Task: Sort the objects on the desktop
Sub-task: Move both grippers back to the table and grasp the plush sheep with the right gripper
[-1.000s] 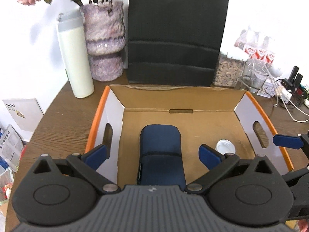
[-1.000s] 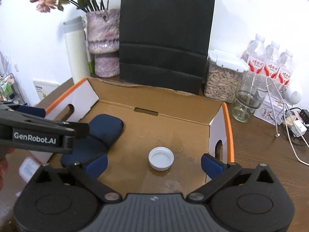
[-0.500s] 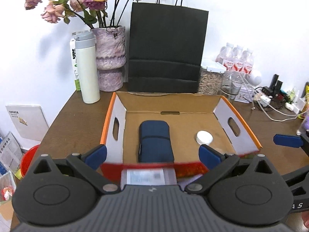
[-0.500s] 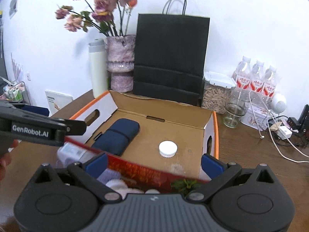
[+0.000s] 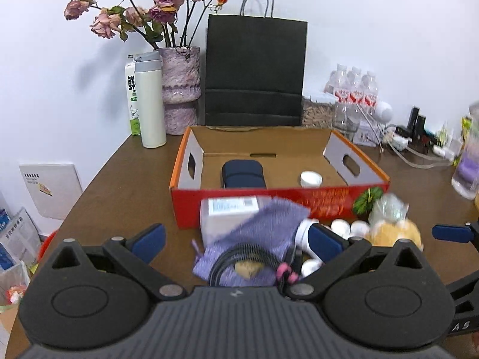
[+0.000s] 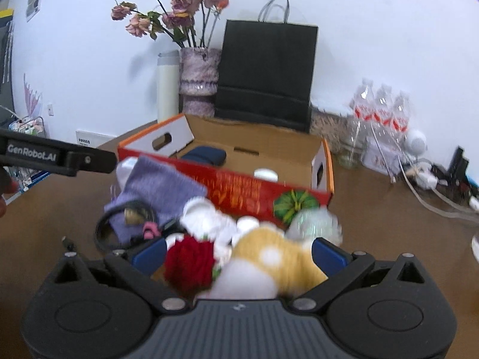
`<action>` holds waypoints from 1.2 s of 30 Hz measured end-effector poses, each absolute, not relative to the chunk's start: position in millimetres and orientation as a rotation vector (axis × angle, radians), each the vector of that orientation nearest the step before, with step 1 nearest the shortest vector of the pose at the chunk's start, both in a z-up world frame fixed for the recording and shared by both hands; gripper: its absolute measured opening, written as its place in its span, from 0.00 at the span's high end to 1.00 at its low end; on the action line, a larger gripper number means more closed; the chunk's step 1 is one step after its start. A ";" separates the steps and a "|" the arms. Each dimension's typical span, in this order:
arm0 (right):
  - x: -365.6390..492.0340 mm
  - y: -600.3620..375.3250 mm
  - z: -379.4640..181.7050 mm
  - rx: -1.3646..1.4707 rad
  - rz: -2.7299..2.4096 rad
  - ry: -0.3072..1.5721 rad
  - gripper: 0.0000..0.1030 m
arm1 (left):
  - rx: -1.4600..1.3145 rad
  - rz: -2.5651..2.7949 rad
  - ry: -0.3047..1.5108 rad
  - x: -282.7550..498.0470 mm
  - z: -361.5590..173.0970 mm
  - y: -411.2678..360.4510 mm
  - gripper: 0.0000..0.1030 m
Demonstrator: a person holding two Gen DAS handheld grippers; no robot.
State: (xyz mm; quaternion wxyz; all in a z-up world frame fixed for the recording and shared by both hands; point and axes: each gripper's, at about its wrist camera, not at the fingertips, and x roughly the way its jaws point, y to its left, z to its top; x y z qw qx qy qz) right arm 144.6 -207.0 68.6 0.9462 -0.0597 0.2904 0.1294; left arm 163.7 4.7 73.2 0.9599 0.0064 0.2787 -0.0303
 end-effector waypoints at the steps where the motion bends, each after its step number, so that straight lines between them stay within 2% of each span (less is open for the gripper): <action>1: 141.9 -209.8 64.9 -0.101 0.260 0.606 0.00 | 0.022 -0.060 0.561 159.9 70.6 3.4 0.00; 9: 124.0 -226.9 39.6 -0.011 0.206 0.666 0.00 | 0.000 -0.040 0.571 140.6 46.8 0.9 0.00; 22: 151.7 -225.8 45.7 0.018 0.196 0.647 0.01 | 0.015 -0.019 0.610 153.6 33.0 -1.7 0.00; 25: 160.2 -225.9 43.2 0.024 0.188 0.658 0.09 | 0.018 -0.014 0.619 157.3 30.4 -2.4 0.00; 30: 173.5 -227.3 36.6 0.035 0.169 0.690 0.12 | 0.016 -0.021 0.645 165.0 25.3 -3.3 0.00; 36: 181.9 -232.2 30.4 0.061 0.166 0.721 0.28 | 0.028 -0.034 0.687 177.3 18.1 -9.8 0.00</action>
